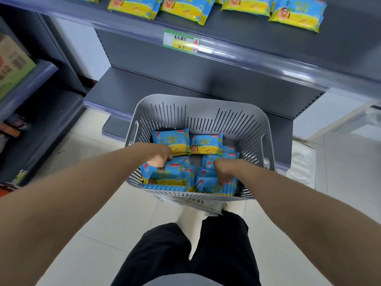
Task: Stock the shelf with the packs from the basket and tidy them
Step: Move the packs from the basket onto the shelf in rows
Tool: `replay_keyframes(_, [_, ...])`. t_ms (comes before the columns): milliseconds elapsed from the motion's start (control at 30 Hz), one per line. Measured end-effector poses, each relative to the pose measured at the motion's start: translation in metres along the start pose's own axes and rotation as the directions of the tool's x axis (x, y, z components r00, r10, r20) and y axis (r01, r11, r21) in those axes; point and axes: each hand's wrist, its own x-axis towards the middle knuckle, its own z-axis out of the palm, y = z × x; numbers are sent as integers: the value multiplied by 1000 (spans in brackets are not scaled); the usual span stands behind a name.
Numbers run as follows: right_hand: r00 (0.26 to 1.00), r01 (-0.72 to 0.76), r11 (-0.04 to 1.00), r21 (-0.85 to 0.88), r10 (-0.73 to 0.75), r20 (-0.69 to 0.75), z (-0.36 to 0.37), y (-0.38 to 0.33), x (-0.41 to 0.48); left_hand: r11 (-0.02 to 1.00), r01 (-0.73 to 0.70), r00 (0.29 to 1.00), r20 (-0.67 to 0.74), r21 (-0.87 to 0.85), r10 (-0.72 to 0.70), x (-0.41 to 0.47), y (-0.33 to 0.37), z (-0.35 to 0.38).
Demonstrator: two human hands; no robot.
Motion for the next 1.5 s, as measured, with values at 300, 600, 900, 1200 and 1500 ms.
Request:
replay_keyframes(300, [975, 77, 997, -18, -79, -209, -91, 19, -66, 996, -88, 986, -137, 33, 92, -31, 14, -65])
replay_keyframes(600, [743, 7, 995, 102, 63, -666, -227, 108, -208, 977, -192, 866, -452, 96, 214, -85, 56, -195])
replay_keyframes(900, [572, -153, 915, 372, 389, -722, -276, 210, -209, 958, -277, 670, -701, 69, 244, -92, 87, -313])
replay_keyframes(1200, [699, -70, 919, 387, 322, -639, -291, 255, -157, 988, -150, 729, -672, 27, 129, -33, 99, -383])
replay_keyframes(1500, [659, -80, 949, 305, 280, -698, -317, 279, -125, 992, -125, 767, -634, 6, 100, 17, 103, -403])
